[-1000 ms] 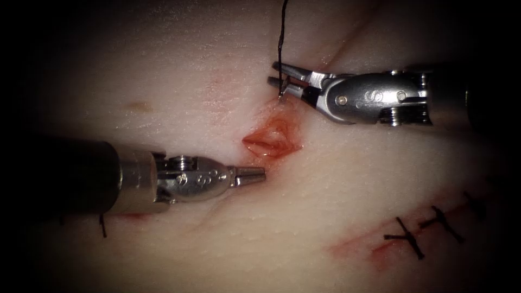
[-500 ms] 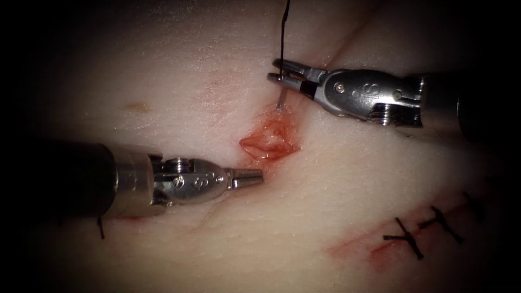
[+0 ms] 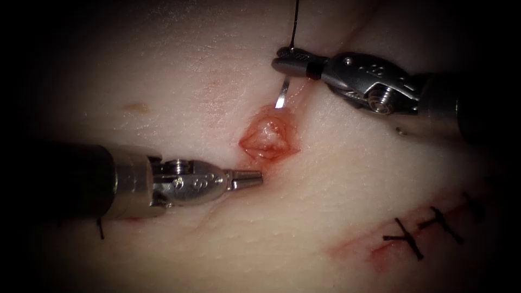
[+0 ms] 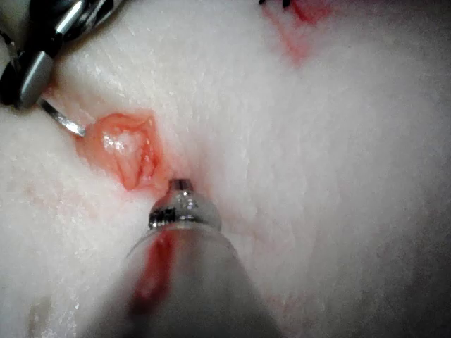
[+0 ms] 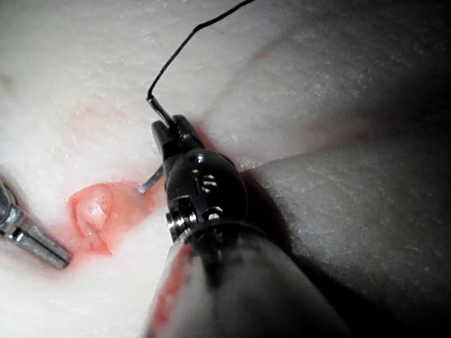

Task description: Wound Closure

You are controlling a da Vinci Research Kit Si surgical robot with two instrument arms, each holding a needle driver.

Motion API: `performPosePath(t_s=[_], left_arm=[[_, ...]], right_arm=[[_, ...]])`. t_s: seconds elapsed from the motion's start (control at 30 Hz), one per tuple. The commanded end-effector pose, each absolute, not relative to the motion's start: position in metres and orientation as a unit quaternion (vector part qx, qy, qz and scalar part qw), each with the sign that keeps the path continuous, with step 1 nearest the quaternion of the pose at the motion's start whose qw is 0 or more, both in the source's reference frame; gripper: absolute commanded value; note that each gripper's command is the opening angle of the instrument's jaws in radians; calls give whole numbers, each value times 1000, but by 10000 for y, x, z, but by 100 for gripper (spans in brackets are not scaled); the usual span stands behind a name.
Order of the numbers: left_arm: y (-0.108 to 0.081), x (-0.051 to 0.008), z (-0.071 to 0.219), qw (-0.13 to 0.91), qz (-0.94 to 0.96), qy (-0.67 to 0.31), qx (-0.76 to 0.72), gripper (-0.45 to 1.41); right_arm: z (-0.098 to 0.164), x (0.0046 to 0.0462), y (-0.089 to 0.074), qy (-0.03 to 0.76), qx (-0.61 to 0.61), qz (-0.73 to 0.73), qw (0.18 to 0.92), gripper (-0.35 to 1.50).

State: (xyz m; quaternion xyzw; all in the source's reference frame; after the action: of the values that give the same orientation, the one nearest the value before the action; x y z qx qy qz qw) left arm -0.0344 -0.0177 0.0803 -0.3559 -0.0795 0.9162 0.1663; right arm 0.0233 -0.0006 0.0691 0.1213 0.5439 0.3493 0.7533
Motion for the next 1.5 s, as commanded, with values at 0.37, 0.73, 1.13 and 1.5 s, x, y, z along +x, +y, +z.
performPosePath(t_s=[0.37,0.73,1.13,1.5], left_arm=[[-184,-347,809,165,916,-81,-356,-28],[-184,-346,809,165,916,-81,-357,-28],[-176,-345,806,166,915,-85,-358,-30],[-170,-350,799,144,914,-65,-374,-32]], right_arm=[[707,246,-24,528,241,408,705,-35],[708,252,-46,516,331,441,656,-35],[701,262,-97,501,408,440,624,-35],[702,265,-101,503,415,452,609,105]])
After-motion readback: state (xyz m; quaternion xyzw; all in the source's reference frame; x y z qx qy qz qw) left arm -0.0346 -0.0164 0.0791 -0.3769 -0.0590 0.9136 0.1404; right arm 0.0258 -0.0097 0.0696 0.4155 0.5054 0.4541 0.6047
